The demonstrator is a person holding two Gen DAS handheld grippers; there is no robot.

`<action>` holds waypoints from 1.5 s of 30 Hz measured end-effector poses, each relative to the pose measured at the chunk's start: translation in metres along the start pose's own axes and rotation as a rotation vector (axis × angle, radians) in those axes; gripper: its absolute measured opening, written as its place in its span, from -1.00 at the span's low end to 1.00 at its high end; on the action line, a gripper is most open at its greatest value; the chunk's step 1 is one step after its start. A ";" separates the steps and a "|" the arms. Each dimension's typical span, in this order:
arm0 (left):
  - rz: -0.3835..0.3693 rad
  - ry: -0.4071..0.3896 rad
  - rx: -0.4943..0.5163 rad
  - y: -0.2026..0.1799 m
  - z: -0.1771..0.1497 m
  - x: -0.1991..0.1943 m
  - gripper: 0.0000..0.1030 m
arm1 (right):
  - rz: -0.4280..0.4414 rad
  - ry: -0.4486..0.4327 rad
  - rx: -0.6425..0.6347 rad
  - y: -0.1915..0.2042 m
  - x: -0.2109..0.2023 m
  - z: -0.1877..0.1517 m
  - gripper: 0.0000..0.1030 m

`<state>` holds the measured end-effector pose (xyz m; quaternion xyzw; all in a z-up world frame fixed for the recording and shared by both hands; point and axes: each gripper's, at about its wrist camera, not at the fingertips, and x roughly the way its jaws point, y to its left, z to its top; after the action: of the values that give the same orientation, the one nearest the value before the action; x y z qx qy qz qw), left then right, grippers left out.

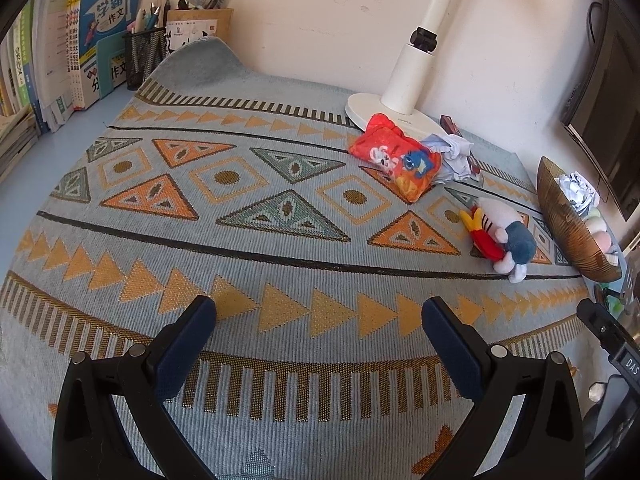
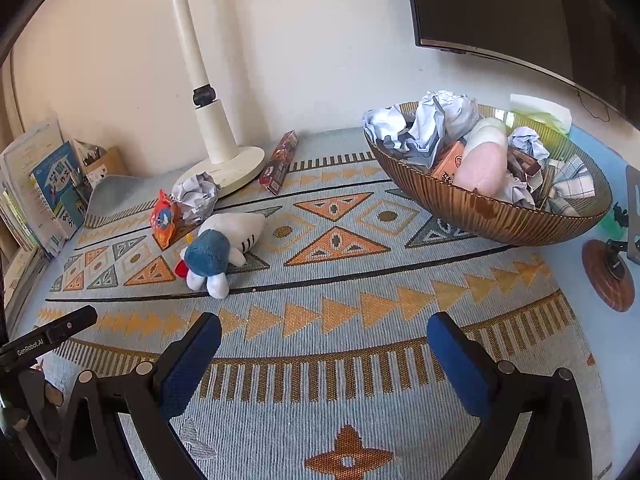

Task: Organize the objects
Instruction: 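Withdraw both open tools and hold them over the rug, then grasp the red snack bag with the left tool while the right tool grasps the white-blue plush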

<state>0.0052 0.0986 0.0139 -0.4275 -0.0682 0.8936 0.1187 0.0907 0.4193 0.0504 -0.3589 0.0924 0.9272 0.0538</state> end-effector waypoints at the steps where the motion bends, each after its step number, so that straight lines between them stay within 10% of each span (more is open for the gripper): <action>1: 0.000 0.000 0.000 0.000 0.000 0.000 0.99 | 0.007 0.010 -0.003 0.001 0.002 0.000 1.00; 10: 0.027 0.012 0.053 -0.009 0.004 -0.002 0.99 | 0.059 0.079 -0.052 0.009 0.010 -0.001 1.00; 14: 0.068 -0.064 0.186 -0.034 0.038 -0.010 0.99 | 0.109 0.155 -0.061 0.025 0.024 0.017 1.00; 19: -0.019 0.033 0.291 -0.066 0.085 0.043 0.99 | 0.116 0.223 -0.072 0.061 0.058 0.045 0.99; 26: 0.024 0.065 0.364 -0.092 0.096 0.100 0.96 | 0.111 0.230 -0.096 0.085 0.100 0.046 0.41; 28: 0.016 0.090 0.367 -0.094 0.097 0.108 0.36 | 0.117 0.213 -0.119 0.089 0.101 0.045 0.08; 32: -0.056 0.074 0.327 -0.083 0.096 0.097 -0.24 | 0.157 0.186 -0.110 0.084 0.087 0.042 -0.41; 45: -0.104 0.081 0.252 -0.044 0.009 0.001 -0.32 | 0.291 0.261 -0.103 0.033 0.009 -0.023 -0.27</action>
<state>0.0044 0.1411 0.0291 -0.4410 0.0276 0.8696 0.2202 0.0932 0.3828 0.0320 -0.4612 0.1021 0.8743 -0.1114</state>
